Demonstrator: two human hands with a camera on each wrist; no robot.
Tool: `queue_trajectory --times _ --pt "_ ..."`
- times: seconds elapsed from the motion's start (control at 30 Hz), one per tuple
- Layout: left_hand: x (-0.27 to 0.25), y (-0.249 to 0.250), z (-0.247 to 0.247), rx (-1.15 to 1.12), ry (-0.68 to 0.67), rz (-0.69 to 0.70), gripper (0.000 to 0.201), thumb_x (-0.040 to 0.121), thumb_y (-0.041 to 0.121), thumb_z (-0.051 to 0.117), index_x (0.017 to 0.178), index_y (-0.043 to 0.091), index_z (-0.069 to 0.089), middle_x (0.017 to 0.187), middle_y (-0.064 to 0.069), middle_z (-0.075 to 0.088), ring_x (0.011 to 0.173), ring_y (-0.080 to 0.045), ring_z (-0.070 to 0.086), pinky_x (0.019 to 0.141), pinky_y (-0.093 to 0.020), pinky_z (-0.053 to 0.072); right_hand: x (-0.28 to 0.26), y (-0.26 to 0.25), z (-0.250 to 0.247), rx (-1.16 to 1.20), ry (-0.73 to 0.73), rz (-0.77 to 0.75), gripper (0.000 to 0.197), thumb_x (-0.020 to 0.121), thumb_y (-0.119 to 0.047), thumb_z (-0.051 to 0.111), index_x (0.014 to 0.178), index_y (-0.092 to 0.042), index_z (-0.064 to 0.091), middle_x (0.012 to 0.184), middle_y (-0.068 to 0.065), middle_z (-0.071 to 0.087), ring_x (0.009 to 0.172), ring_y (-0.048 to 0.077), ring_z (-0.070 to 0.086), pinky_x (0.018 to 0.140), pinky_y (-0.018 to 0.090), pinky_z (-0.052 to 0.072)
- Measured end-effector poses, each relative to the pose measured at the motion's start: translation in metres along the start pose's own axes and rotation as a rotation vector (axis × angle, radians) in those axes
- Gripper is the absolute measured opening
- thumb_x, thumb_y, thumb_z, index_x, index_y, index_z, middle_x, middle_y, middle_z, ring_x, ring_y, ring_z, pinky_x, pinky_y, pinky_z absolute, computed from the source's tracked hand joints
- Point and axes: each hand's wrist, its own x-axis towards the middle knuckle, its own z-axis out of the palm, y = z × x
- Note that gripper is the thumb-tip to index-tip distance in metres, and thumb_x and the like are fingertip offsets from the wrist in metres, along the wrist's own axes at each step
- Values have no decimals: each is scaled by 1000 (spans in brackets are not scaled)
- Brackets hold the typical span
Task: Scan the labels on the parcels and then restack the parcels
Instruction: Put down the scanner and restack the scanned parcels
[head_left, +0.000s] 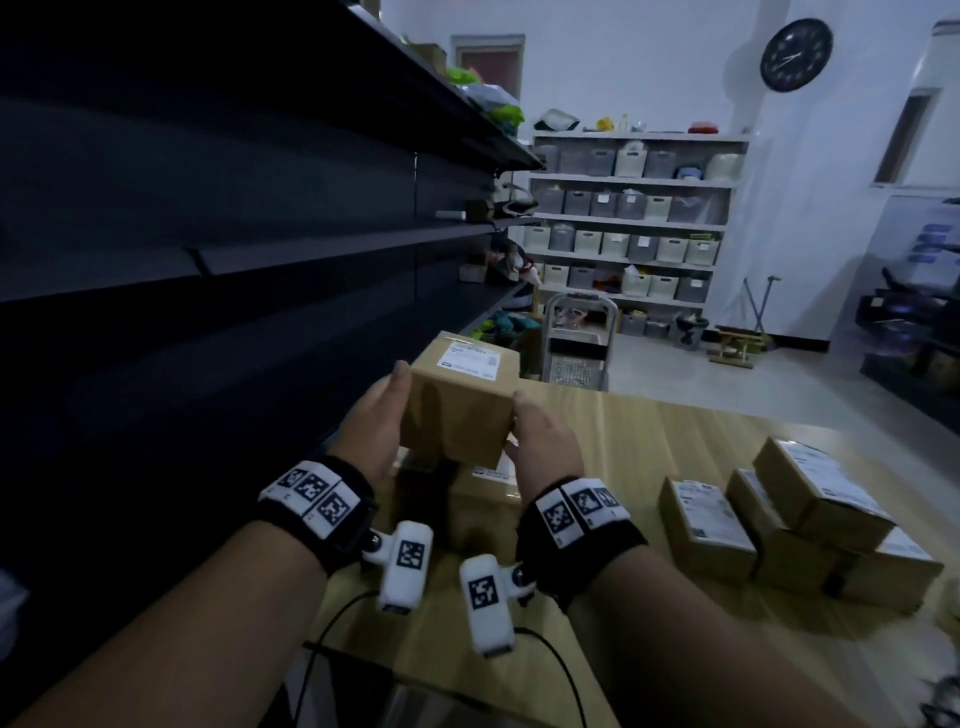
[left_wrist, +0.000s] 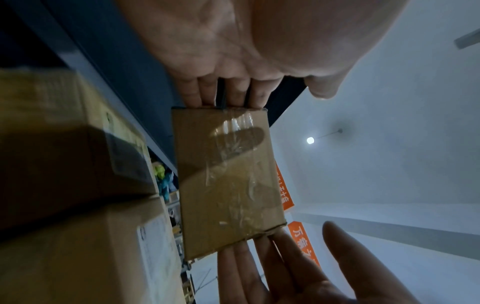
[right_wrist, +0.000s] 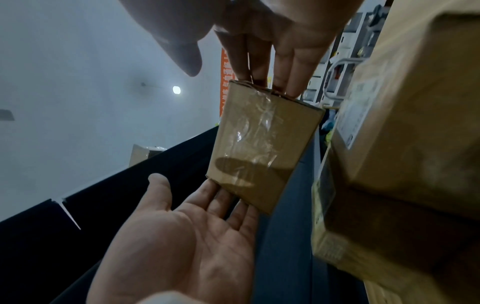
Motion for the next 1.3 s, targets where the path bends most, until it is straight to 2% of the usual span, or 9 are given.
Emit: queue_trajectory --times 0.13,0.3,0.43,0.67,0.83,0.97,1.07,1.17,1.3 --pt "11 -11 -26 17 56 -41 71 84 96 43 116 43 77 120 7 83 119 -19 75 117 -55 51 -1 9 27 70 -23 36 30 77 -65 62 84 -43 82 100 -3 81 104 22 74 101 54 58" --pt "15 -18 -40 11 82 -97 49 102 81 42 110 43 72 122 6 79 118 -19 73 115 -50 51 -2 16 43 56 -41 98 30 101 -44 61 81 -29 77 82 -12 81 95 14 74 96 43 61" --pt "16 -28 -44 -2 102 -116 46 106 77 41 109 41 70 117 7 78 113 -17 72 108 -47 52 -1 20 47 23 -76 102 25 103 -45 57 86 -34 72 95 -10 77 97 12 70 94 38 59" --pt "11 -37 -42 15 114 -166 42 111 69 36 103 41 66 108 13 73 101 -8 66 97 -42 45 -3 31 52 -31 -105 94 26 101 -52 56 90 -36 74 104 -8 75 104 15 69 105 47 56" --pt "13 -38 -41 26 144 -151 41 110 70 37 125 42 62 109 16 69 99 -5 62 100 -43 43 0 31 48 -19 -101 94 26 101 -51 59 81 -37 70 96 -15 71 99 9 66 109 49 53" --pt "10 -36 -42 64 193 -150 77 100 81 43 158 31 54 148 4 67 136 -23 62 118 -55 44 -1 32 40 -6 -43 74 27 86 -63 62 78 -40 73 102 -20 70 114 18 65 112 52 50" --pt "2 -30 -40 64 273 -90 72 106 69 52 166 29 46 165 1 53 151 -25 51 124 -52 39 -1 34 30 29 -20 55 32 78 -68 61 87 -39 73 104 -17 72 111 16 68 109 51 52" --pt "-5 -22 -34 62 363 46 59 103 59 65 154 31 56 161 0 55 145 -19 54 117 -45 46 0 35 15 87 15 56 37 83 -62 63 99 -30 74 111 -9 74 106 15 69 106 48 56" --pt "-22 -9 -12 42 337 177 42 94 62 69 127 37 67 133 6 68 118 -12 69 103 -47 61 6 37 -17 216 76 87 15 103 -36 62 100 -23 70 123 6 72 116 22 67 101 44 58"
